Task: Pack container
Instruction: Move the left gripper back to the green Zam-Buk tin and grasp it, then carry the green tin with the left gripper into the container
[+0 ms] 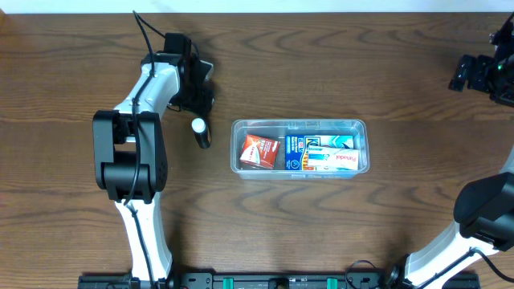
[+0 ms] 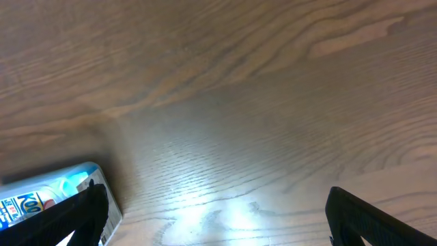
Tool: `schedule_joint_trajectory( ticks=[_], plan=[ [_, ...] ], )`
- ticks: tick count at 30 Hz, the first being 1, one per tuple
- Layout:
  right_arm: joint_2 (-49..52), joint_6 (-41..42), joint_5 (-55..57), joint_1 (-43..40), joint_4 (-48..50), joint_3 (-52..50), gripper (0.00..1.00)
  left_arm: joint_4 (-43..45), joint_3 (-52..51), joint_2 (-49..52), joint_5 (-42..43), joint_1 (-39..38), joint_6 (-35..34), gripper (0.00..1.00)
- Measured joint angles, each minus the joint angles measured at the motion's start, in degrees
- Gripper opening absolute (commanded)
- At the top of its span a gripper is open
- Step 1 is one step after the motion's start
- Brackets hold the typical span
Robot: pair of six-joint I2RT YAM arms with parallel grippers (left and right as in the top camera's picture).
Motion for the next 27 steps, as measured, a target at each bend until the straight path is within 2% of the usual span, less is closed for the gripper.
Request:
schedule_joint_trajectory(
  ticks=[8,15,27],
  plan=[
    [0.0,0.0,0.0,0.0,0.0,0.0,0.99,-0.7,0.1,0.0,0.0,0.0,-9.4,0.65],
    [0.0,0.0,0.0,0.0,0.0,0.0,0.99,-3.8,0.2,-1.0,0.0,0.0,-13.2,0.65],
    [0.0,0.0,0.0,0.0,0.0,0.0,0.99,-11.1,0.2,-18.2,0.0,-0.8,-18.1,0.65]
  ],
)
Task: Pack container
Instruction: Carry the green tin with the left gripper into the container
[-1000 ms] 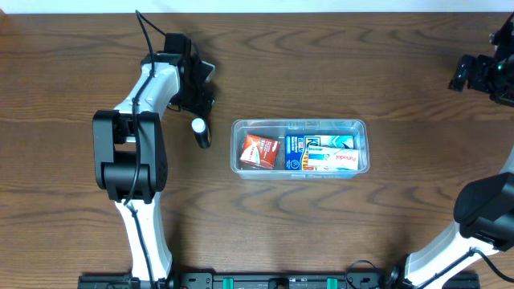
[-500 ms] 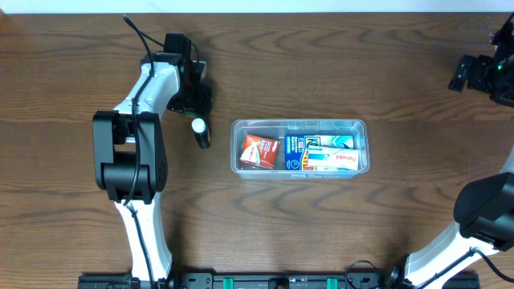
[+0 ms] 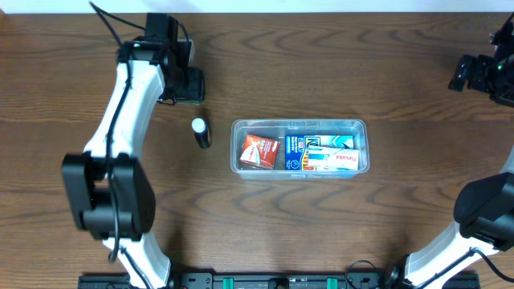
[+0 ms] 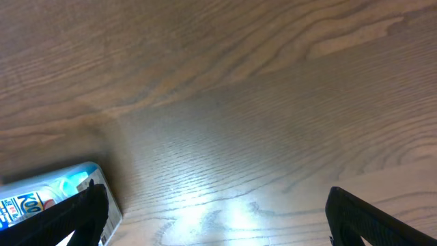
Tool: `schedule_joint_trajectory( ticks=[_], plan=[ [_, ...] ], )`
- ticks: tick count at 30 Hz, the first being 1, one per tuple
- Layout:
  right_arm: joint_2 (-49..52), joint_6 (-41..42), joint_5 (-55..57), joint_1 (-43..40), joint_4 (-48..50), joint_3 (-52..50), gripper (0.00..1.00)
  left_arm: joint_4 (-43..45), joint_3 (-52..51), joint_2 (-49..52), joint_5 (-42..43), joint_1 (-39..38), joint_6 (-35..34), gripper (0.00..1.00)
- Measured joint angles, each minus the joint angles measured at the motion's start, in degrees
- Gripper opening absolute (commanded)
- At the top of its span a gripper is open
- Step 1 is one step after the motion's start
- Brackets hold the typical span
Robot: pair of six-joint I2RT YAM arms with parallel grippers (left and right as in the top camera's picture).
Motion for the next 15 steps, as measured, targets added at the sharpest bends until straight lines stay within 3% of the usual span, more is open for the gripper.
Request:
schedule_joint_trajectory(
  ticks=[8,15],
  plan=[
    [0.0,0.0,0.0,0.0,0.0,0.0,0.99,-9.6,0.0,-7.6,0.0,-6.3,-4.2,0.65],
    [0.0,0.0,0.0,0.0,0.0,0.0,0.99,-11.9,0.0,-8.1,0.0,-16.1,-8.1,0.65]
  ],
)
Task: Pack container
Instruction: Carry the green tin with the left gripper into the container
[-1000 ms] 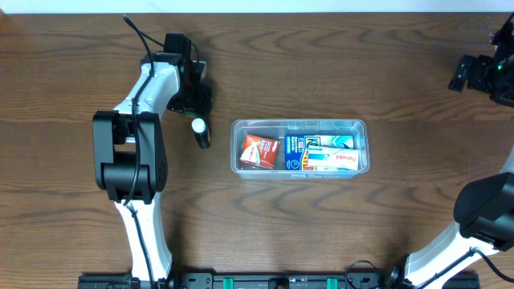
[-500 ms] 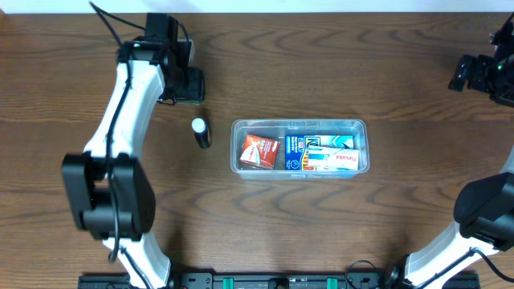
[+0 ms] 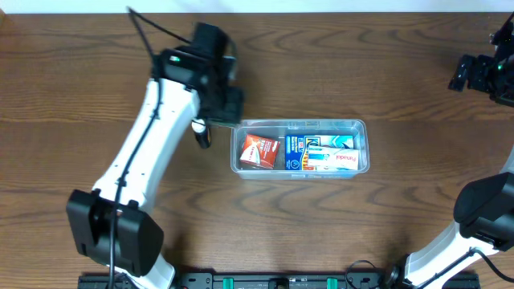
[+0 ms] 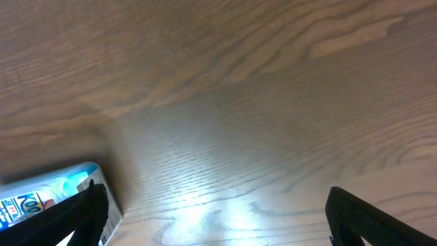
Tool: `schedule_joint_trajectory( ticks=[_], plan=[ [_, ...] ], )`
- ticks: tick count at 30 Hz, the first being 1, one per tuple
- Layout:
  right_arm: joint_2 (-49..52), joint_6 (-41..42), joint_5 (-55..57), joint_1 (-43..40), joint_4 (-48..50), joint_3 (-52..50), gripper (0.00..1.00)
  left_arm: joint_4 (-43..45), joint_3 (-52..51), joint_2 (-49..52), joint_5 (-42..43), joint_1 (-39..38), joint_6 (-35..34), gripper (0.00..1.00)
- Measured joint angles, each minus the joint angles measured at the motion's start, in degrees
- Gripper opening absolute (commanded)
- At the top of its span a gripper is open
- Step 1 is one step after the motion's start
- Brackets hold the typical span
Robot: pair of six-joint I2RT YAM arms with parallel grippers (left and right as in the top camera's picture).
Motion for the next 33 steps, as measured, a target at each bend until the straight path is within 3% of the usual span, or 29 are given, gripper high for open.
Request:
schedule_joint_trajectory(
  ticks=[13,27,33],
  plan=[
    [0.0,0.0,0.0,0.0,0.0,0.0,0.99,0.2,-5.0,0.0,-2.0,-14.1,-9.4,0.66],
    [0.0,0.0,0.0,0.0,0.0,0.0,0.99,16.3,-16.7,0.0,-4.9,-15.1,-15.1,0.66],
    [0.0,0.0,0.0,0.0,0.0,0.0,0.99,17.4,-18.4,1.0,-5.7,-15.1,-15.1,0.66]
  ],
)
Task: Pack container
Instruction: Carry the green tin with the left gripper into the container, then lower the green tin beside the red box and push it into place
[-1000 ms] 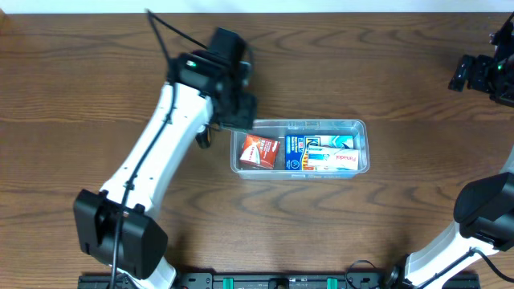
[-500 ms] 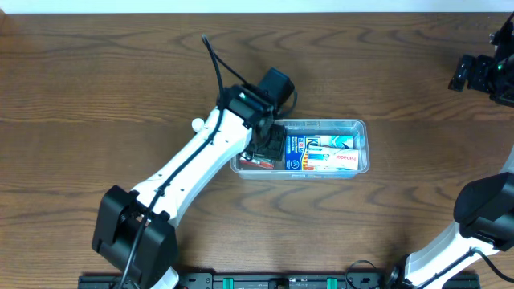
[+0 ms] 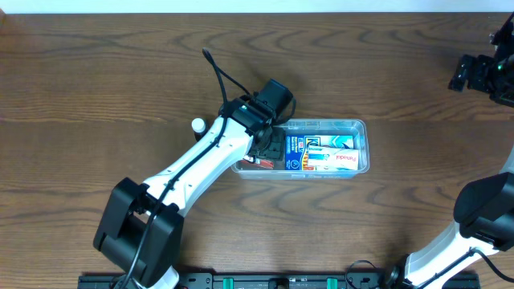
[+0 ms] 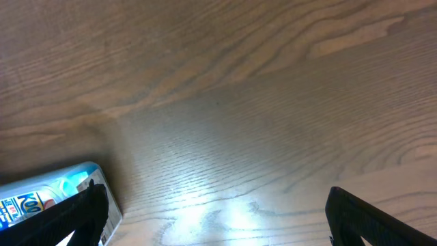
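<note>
A clear plastic container (image 3: 353,125) lies at the table's middle. Its right part holds blue and white packets (image 3: 325,152). Over its left part hangs my left gripper (image 3: 269,146), covering most of a red packet (image 3: 247,161); its jaws are too dark to read. A small black tube with a white cap (image 3: 197,124) lies on the table just left of the container, partly under my left arm. At the far right edge my right gripper (image 3: 480,74) stays open and empty, its fingers (image 4: 365,217) wide apart over bare wood; the container's corner (image 4: 41,195) shows at lower left.
The dark wooden table (image 3: 385,233) stretches all round the container. My left arm's base (image 3: 132,233) stands at the front left, and the right arm's base (image 3: 482,213) at the front right.
My left gripper was just off the container's upper left corner, beside the tube. It is now over the container's left compartment. The tube lies where it did. The right arm has not moved.
My left gripper first stood just behind the white-capped tube. Then it was further back and left of it. Then it was at the container's left corner, and now over its left compartment. Tube, container and right gripper have kept their places.
</note>
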Tool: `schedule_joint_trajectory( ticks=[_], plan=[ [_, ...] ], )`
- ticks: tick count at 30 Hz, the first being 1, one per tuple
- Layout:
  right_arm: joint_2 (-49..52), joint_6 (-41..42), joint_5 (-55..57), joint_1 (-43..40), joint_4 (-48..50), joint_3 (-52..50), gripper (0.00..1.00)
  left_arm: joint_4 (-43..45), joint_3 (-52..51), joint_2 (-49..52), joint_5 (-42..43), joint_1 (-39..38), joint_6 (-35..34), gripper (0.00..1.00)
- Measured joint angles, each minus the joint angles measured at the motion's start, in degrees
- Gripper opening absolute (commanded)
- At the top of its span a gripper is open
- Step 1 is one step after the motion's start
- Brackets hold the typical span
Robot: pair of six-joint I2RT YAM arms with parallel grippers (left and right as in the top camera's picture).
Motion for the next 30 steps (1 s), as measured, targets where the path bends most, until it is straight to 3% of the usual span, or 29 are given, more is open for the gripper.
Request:
schedule_joint_trajectory(
  ticks=[27,28,30],
  plan=[
    [0.0,0.0,0.0,0.0,0.0,0.0,0.99,4.0,-0.1,6.5,-3.5,0.6,-1.2,0.67],
    [0.0,0.0,0.0,0.0,0.0,0.0,0.99,4.0,-0.1,6.5,-3.5,0.7,-1.3,0.81],
    [0.0,0.0,0.0,0.0,0.0,0.0,0.99,4.2,-0.1,6.5,-3.4,0.6,-1.4,0.91]
  ],
)
